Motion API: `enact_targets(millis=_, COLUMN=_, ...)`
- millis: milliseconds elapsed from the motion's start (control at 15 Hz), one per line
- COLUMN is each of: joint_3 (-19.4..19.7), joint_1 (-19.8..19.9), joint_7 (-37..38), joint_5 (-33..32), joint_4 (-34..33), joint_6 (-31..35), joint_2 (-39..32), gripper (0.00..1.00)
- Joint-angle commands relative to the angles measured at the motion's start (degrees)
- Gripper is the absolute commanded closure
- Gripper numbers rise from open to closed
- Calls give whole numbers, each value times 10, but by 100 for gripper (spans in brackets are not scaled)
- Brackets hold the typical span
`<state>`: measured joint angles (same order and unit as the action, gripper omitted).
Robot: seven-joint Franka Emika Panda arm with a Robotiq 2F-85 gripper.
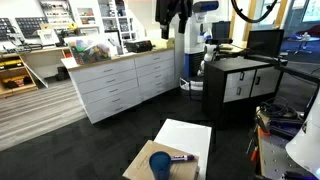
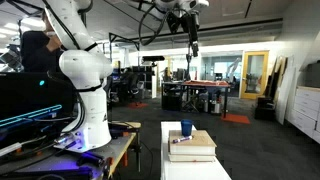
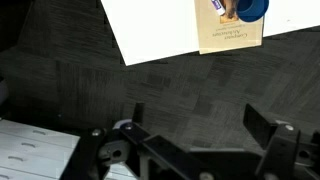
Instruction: Pick up the marker and put it in the cup
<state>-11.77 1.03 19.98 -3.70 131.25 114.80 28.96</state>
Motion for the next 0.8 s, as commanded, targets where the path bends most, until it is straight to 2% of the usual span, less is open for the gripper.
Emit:
enact_targets(millis=0, joint_3=7, joint_1=-8, joint_7=3, joint_5=-4, joint_4=-1, joint_6=-1, joint_2=-1, gripper=0)
enact_targets(millis=733, joint_3=16, joint_1=-13, joint_7=-8, joint_5=7, joint_4=8, joint_6=4, joint_2=-10, gripper=0)
